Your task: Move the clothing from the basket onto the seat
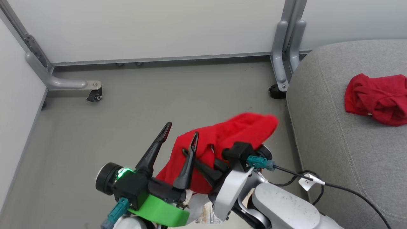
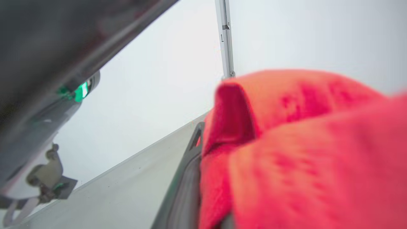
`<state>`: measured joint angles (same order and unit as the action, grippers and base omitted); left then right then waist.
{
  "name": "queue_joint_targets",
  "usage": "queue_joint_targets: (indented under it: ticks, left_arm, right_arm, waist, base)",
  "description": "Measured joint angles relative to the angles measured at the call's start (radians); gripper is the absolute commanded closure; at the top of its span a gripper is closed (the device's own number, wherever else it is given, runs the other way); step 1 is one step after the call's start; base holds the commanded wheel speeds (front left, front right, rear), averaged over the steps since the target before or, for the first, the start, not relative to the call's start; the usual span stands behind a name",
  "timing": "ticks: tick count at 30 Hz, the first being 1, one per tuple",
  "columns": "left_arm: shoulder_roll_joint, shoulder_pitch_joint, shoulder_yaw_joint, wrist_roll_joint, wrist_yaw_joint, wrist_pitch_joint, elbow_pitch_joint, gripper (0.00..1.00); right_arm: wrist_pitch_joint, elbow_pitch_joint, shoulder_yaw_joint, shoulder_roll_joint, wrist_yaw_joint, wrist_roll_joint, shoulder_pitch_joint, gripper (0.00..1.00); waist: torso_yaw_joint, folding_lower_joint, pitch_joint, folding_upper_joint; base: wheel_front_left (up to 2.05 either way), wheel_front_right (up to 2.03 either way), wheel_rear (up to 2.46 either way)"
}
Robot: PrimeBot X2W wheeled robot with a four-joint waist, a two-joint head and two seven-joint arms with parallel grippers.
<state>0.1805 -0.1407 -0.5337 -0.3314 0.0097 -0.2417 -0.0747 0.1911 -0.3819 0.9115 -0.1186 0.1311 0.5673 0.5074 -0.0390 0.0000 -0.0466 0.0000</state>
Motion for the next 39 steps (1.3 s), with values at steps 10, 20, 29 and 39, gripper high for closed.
queue_joint_targets:
  ticks: [10,20,29,39]
  left_arm:
    - [0.069,0.077,-0.036,0.016,0.004,0.091,-0.038,0.00]
    - [0.086,0.114,-0.081,0.022,-0.002,0.116,0.022,0.00]
    - [0.085,0.104,-0.085,0.032,0.002,0.098,0.071,0.00]
    - [0.085,0.059,-0.081,0.043,0.012,0.086,0.096,0.00]
  right_arm:
    - [0.008,-0.037,-0.036,-0.014,0.000,-0.015,0.013,1.00]
    - [0.013,-0.065,-0.065,-0.015,0.000,-0.017,0.010,1.00]
    - [0.023,-0.075,-0.100,-0.013,0.000,-0.033,0.010,1.00]
    - [0.036,-0.086,-0.156,-0.013,0.000,-0.047,0.012,1.00]
  waist:
    - [-0.007,0.0000,0.009,0.0000]
    - [0.004,0.0000,0.012,0.0000]
    - [0.045,0.0000,-0.008,0.0000]
    - [0.141,0.0000,-0.040,0.0000]
  base:
    - [0.00,0.00,0.00]
    - [0.00,0.00,0.00]
    - [0.00,0.00,0.00]
    - [0.00,0.00,0.00]
